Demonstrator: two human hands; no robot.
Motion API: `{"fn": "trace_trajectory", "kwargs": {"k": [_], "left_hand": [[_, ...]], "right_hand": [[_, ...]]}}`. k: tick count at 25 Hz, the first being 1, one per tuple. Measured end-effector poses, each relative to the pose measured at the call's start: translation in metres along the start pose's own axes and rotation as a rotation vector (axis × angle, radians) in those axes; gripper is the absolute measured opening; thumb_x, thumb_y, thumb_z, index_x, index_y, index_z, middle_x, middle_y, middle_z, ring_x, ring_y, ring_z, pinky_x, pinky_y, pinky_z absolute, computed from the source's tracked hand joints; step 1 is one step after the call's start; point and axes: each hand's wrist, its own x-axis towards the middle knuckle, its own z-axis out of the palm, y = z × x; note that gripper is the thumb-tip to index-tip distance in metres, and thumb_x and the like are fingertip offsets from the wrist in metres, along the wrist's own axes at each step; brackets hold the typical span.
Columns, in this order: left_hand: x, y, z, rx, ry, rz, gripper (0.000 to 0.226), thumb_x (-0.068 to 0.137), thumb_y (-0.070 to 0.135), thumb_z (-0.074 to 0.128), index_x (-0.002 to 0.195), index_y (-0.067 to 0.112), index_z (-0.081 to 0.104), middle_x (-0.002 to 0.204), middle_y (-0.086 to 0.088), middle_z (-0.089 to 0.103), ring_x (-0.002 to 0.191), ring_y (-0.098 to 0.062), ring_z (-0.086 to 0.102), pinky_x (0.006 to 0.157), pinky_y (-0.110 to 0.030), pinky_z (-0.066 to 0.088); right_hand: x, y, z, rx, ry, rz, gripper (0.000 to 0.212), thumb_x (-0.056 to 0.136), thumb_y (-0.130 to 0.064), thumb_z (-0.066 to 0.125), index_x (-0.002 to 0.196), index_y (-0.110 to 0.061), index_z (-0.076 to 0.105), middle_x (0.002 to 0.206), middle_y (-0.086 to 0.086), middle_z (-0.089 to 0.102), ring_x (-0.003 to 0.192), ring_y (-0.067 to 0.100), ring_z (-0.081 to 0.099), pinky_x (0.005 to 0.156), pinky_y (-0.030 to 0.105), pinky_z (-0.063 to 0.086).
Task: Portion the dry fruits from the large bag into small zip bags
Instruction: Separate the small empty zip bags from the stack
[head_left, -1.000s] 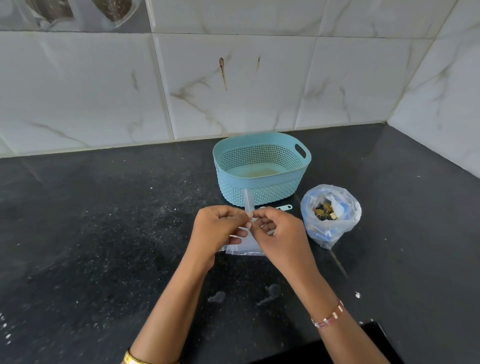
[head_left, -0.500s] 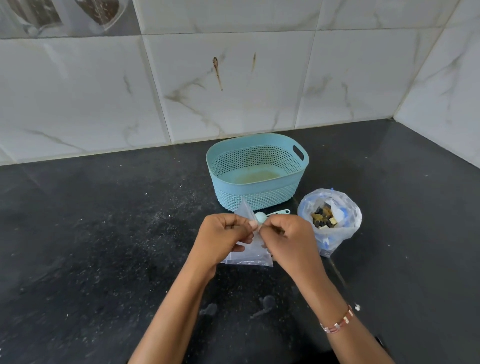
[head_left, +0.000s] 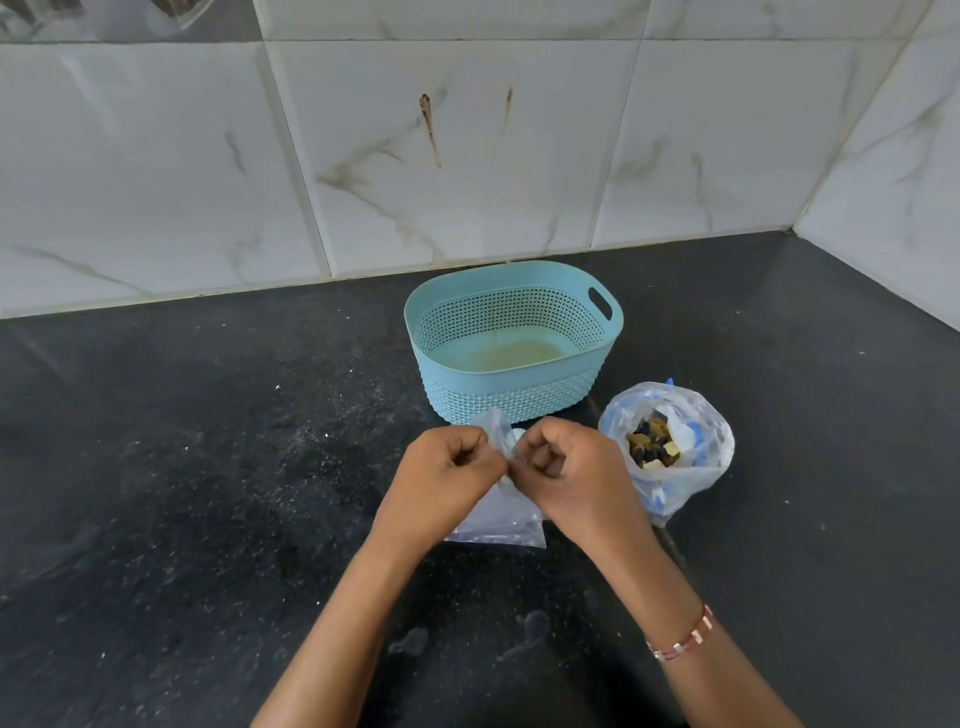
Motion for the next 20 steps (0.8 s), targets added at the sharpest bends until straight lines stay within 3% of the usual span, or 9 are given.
{"fn": "trace_trajectory", "kwargs": {"k": [2, 5, 7, 10, 13, 17, 20], "left_hand": [[-0.001, -0.002, 0.001, 0.041, 0.06, -0.006, 0.021, 0.074, 0.01, 0.06, 0.059, 0.009, 0.046, 0.052, 0.0, 0.045, 0.049, -0.007, 0.036, 0.051, -0.02, 0.034], [-0.001, -0.004, 0.005, 0.017, 0.119, -0.027, 0.018, 0.075, 0.007, 0.063, 0.079, 0.022, 0.054, 0.069, -0.013, 0.066, 0.06, -0.024, 0.06, 0.065, -0.032, 0.05], [0.0, -0.006, 0.005, 0.05, 0.144, -0.001, 0.027, 0.075, 0.003, 0.06, 0.079, 0.028, 0.052, 0.068, -0.016, 0.064, 0.064, -0.027, 0.063, 0.068, -0.034, 0.052], [-0.003, -0.003, 0.005, 0.191, 0.198, 0.083, 0.027, 0.073, 0.002, 0.059, 0.081, 0.027, 0.053, 0.053, -0.001, 0.048, 0.051, -0.009, 0.047, 0.055, -0.012, 0.039], [-0.004, -0.001, 0.005, 0.308, 0.219, 0.192, 0.032, 0.071, 0.005, 0.059, 0.097, 0.025, 0.058, 0.071, 0.009, 0.047, 0.062, -0.006, 0.048, 0.06, -0.011, 0.038], [0.004, -0.005, -0.006, 0.236, -0.033, 0.317, 0.047, 0.07, 0.013, 0.047, 0.113, 0.023, 0.061, 0.11, 0.018, 0.052, 0.106, 0.01, 0.048, 0.087, 0.0, 0.033], [0.005, -0.014, -0.011, 0.129, -0.147, 0.307, 0.044, 0.075, 0.034, 0.047, 0.115, 0.023, 0.06, 0.119, 0.014, 0.058, 0.116, 0.006, 0.048, 0.099, -0.014, 0.036]], "right_hand": [[0.0, -0.002, 0.002, 0.048, -0.026, 0.053, 0.018, 0.08, -0.011, 0.066, 0.069, -0.02, 0.056, 0.06, 0.0, 0.061, 0.049, 0.013, 0.058, 0.052, 0.036, 0.055], [-0.002, -0.006, 0.005, 0.07, -0.045, 0.106, 0.016, 0.083, -0.01, 0.062, 0.072, -0.02, 0.055, 0.061, 0.004, 0.065, 0.045, 0.014, 0.06, 0.051, 0.036, 0.057], [-0.004, -0.007, 0.005, 0.002, 0.003, 0.079, 0.011, 0.082, -0.009, 0.061, 0.077, -0.017, 0.055, 0.06, 0.004, 0.064, 0.048, 0.016, 0.06, 0.053, 0.034, 0.056], [-0.006, -0.005, -0.001, -0.12, 0.18, -0.01, 0.011, 0.079, -0.006, 0.058, 0.078, -0.014, 0.051, 0.048, -0.004, 0.047, 0.043, 0.01, 0.044, 0.046, 0.024, 0.039], [-0.005, -0.006, -0.003, -0.155, 0.236, -0.032, 0.009, 0.079, -0.005, 0.055, 0.079, -0.012, 0.05, 0.048, -0.005, 0.04, 0.043, 0.01, 0.038, 0.045, 0.025, 0.032], [0.002, -0.006, -0.008, 0.001, 0.156, 0.069, 0.014, 0.077, 0.0, 0.056, 0.071, -0.013, 0.055, 0.051, 0.006, 0.053, 0.045, 0.012, 0.046, 0.046, 0.02, 0.037], [0.008, -0.01, -0.018, 0.207, 0.04, 0.181, 0.011, 0.08, -0.001, 0.058, 0.075, -0.01, 0.058, 0.057, 0.009, 0.062, 0.041, 0.011, 0.051, 0.039, 0.019, 0.039]]}}
